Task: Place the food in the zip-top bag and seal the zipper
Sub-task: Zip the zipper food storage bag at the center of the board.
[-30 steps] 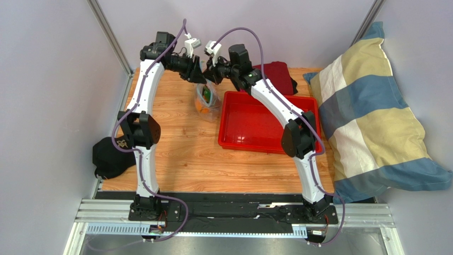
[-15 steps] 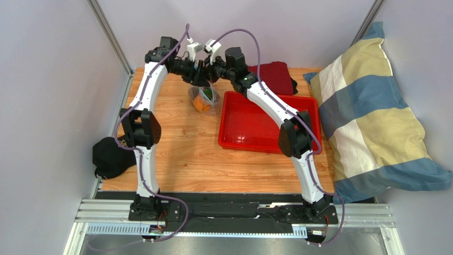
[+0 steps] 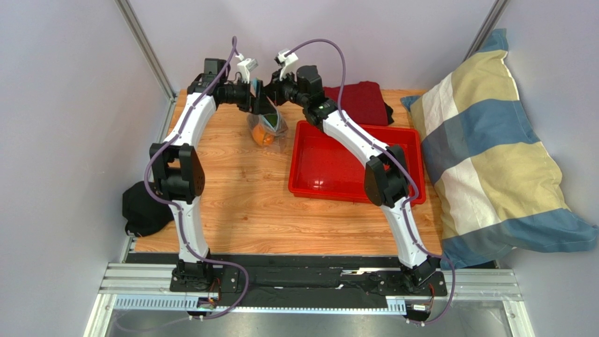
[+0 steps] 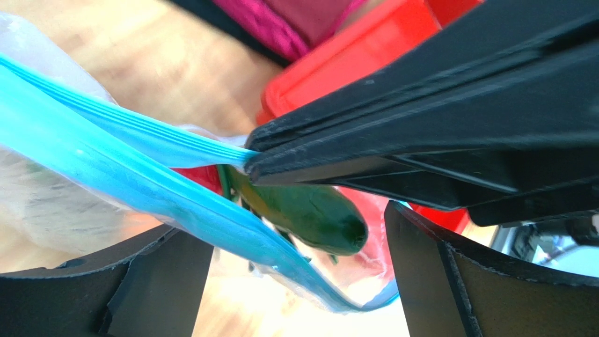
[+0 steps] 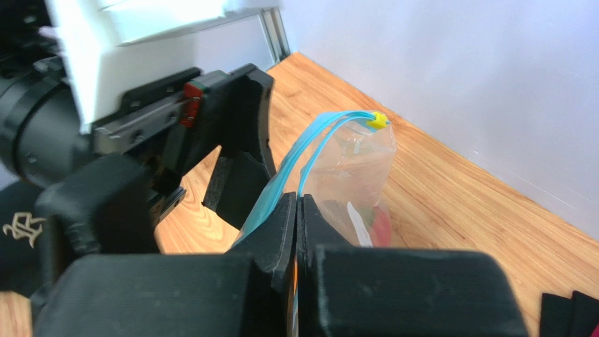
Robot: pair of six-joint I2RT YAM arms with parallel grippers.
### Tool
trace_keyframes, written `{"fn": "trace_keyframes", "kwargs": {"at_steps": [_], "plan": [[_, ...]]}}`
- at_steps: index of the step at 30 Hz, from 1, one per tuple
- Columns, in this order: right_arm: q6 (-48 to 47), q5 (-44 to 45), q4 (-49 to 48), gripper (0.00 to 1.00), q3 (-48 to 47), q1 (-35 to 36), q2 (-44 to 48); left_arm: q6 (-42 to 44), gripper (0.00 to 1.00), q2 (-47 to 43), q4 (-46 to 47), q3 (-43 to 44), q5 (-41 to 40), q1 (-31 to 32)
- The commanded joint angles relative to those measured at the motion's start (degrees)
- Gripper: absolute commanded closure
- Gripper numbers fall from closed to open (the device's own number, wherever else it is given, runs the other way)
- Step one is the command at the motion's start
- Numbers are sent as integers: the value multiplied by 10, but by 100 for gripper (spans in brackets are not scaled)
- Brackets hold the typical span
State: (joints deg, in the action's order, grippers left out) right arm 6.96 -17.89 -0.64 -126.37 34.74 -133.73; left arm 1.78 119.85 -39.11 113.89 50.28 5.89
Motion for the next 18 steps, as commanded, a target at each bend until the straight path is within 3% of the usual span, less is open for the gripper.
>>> {"fn": "trace_keyframes", "kwargs": {"at_steps": [1, 3, 6, 13, 18], "plan": [[53, 25, -74, 100, -4, 0, 15, -35, 3, -79, 115, -58, 11, -5], [65, 35, -76, 100, -1, -4, 15, -77, 2, -115, 216, -130, 12, -12], [82, 38, -80, 100, 1, -11, 12, -116, 1, -137, 279, -176, 3, -21], [89, 22, -88, 100, -5, -12, 8, -127, 1, -100, 220, -117, -53, -18], [85, 8, -92, 100, -6, -11, 6, -75, 1, -60, 151, -40, -84, 2]]}}
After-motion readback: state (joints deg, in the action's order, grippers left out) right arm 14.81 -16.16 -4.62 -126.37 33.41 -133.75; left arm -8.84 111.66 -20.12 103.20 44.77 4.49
